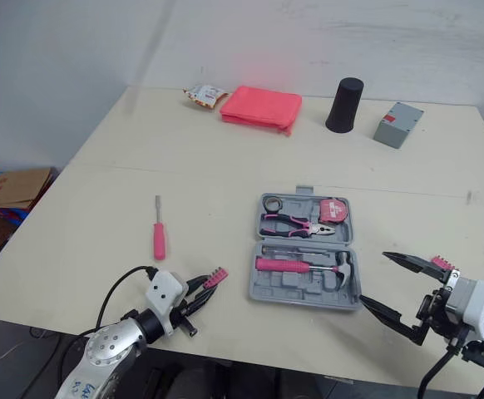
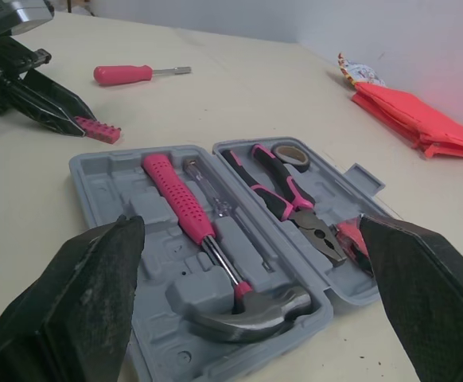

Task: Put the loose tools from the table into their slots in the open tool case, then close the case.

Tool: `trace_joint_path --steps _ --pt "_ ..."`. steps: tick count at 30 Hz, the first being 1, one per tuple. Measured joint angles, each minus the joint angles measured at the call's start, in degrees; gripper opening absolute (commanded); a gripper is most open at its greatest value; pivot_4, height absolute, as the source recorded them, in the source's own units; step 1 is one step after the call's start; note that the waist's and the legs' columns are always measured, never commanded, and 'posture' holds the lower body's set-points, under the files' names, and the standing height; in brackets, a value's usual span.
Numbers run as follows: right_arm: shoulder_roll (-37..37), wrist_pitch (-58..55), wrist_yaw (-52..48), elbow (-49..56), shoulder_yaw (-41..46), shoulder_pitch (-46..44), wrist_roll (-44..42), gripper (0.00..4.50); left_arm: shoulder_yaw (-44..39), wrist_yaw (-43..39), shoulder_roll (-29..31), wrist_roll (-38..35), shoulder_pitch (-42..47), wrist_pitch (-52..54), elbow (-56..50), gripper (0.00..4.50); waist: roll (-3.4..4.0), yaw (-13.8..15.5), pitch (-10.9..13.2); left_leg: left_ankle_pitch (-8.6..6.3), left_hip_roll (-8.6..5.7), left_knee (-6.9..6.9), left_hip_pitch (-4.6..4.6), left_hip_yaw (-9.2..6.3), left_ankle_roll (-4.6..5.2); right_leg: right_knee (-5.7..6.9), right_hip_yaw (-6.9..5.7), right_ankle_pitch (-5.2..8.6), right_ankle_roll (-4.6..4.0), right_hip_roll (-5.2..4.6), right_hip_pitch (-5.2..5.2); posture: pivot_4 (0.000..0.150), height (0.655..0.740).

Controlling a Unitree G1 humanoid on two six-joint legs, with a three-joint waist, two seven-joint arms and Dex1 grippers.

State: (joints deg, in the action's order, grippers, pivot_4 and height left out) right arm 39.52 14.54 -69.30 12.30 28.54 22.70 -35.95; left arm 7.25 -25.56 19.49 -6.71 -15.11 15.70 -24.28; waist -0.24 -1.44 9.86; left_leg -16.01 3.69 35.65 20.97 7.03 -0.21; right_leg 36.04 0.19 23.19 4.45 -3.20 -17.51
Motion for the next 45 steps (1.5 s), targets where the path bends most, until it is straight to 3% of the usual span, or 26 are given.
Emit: trace_joint_path --steps 7,11,20,29,45 --pt "-1.5 -0.7 3.1 3.6 1.6 3.5 0.4 4.5 -4.3 -10.6 9.0 -4.7 8.6 -3.1 2.0 0.62 -0.12 -0.1 0.1 0.03 0.03 -0.03 0.0 -0.11 -0.04 -0.04 -0.17 -0.02 -0.04 0.01 -0.17 0.15 0.74" --pt "-2.1 -0.9 3.9 6.8 1.9 6.1 0.7 4.5 0.2 -21.0 15.4 -5.6 20.6 -3.3 -0.5 0.62 -0.07 0.2 0.0 -0.03 -0.08 -0.01 0.08 -0.06 -0.19 -0.23 -0.17 -0.03 -0.03 -0.07 -0.16 0.15 0.74" --pt "-2.1 -4.8 6.3 12.1 6.2 13.1 0.7 4.5 15.6 -30.2 16.5 -4.0 45.1 16.3 2.3 0.62 -0.14 -0.1 0.1 -0.06 0.03 0.08 0.17 -0.03 -0.4 -0.39 0.22 0.14 0.29 0.42 -0.17 0.15 0.74" --pt "-4.2 -9.4 10.5 21.1 8.1 18.1 0.2 4.5 26.1 -27.1 9.8 2.5 52.1 27.0 4.8 0.62 -0.26 -0.1 0.2 -0.02 0.2 0.29 0.18 -0.09 -0.58 -0.1 0.27 0.16 0.28 0.58 -0.24 0.15 0.74" --pt "-4.6 -14.6 15.5 28.0 8.3 18.2 -0.2 4.5 30.0 -27.9 12.9 4.9 56.2 36.3 1.6 0.62 -0.28 0.1 0.2 -0.02 0.22 0.29 0.18 -0.14 -0.59 -0.06 0.24 0.17 0.24 0.56 -0.24 0.15 0.74"
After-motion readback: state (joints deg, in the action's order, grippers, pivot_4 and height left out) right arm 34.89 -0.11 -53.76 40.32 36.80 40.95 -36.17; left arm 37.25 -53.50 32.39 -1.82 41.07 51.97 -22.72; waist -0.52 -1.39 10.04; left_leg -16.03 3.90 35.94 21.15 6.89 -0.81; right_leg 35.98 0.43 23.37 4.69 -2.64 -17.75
